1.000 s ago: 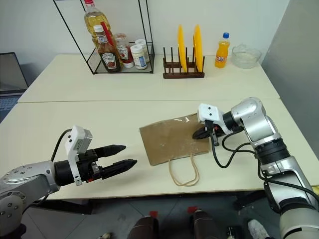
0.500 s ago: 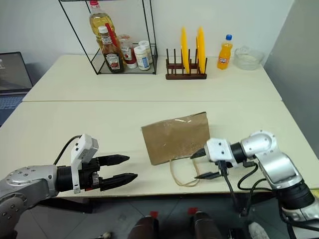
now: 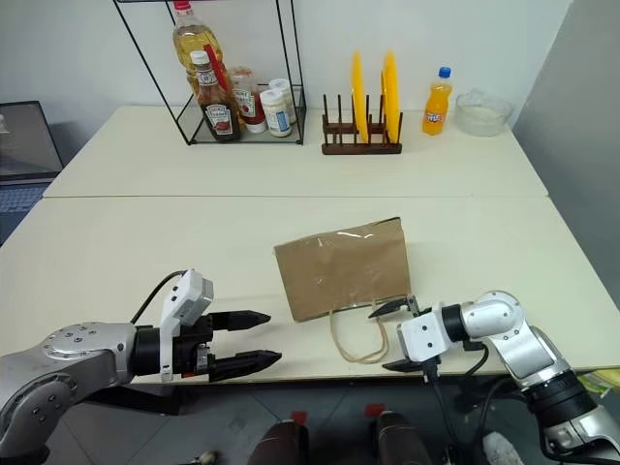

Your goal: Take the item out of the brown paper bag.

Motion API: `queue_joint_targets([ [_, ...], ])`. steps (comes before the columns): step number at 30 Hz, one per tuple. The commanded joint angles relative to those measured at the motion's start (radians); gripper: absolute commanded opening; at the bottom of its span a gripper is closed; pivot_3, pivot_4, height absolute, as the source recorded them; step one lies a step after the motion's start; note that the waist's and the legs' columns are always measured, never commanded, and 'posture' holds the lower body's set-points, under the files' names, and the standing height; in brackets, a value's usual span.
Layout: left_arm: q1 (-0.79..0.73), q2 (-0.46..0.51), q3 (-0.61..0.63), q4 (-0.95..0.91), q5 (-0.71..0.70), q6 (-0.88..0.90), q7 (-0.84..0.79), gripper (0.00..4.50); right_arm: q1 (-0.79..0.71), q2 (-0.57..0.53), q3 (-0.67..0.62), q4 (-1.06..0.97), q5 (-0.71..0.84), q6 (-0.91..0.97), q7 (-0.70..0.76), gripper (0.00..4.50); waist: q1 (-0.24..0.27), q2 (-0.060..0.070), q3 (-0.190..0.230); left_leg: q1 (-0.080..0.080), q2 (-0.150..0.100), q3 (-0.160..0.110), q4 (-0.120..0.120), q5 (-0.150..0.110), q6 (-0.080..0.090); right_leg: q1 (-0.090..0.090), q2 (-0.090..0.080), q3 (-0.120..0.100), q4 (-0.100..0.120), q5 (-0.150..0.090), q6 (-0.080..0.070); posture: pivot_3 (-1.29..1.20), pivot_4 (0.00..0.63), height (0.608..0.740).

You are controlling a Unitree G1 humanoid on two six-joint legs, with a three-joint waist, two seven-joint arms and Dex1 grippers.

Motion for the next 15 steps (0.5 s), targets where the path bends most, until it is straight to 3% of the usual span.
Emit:
queue_joint_targets([
  [1, -0.008, -0.007, -0.008, 0.003, 0.006, -0.027, 0.0, 4.5, -0.02, 0.008, -0.003, 0.049, -0.02, -0.072, -0.044, 4.49, 0.0, 0.0, 0.0, 0.0, 0.0, 0.0, 0.0, 0.0, 0.0, 0.0, 0.0, 0.0, 0.0, 0.0, 0.0, 0.0, 0.15, 0.74],
  [4, -0.007, -0.007, -0.017, 0.013, 0.016, -0.041, -0.005, 4.5, -0.03, 0.019, -0.005, 0.053, 0.003, -0.083, -0.06, 4.49, 0.0, 0.0, 0.0, 0.0, 0.0, 0.0, 0.0, 0.0, 0.0, 0.0, 0.0, 0.0, 0.0, 0.0, 0.0, 0.0, 0.15, 0.74],
  [7, -0.006, -0.01, -0.026, 0.018, 0.024, -0.054, -0.007, 4.5, -0.045, 0.039, -0.021, 0.021, 0.081, -0.045, -0.055, 3.87, 0.0, 0.0, 0.0, 0.0, 0.0, 0.0, 0.0, 0.0, 0.0, 0.0, 0.0, 0.0, 0.0, 0.0, 0.0, 0.0, 0.15, 0.74],
  [15, -0.005, -0.018, -0.068, 0.021, 0.049, -0.086, -0.013, 4.5, -0.03, 0.016, -0.018, -0.073, 0.206, 0.111, 0.017, 0.96, 0.002, 0.0, 0.0, 0.0, 0.0, -0.001, 0.0, 0.0, 0.0, 0.0, 0.0, 0.0, 0.0, 0.0, 0.0, 0.0, 0.15, 0.74],
])
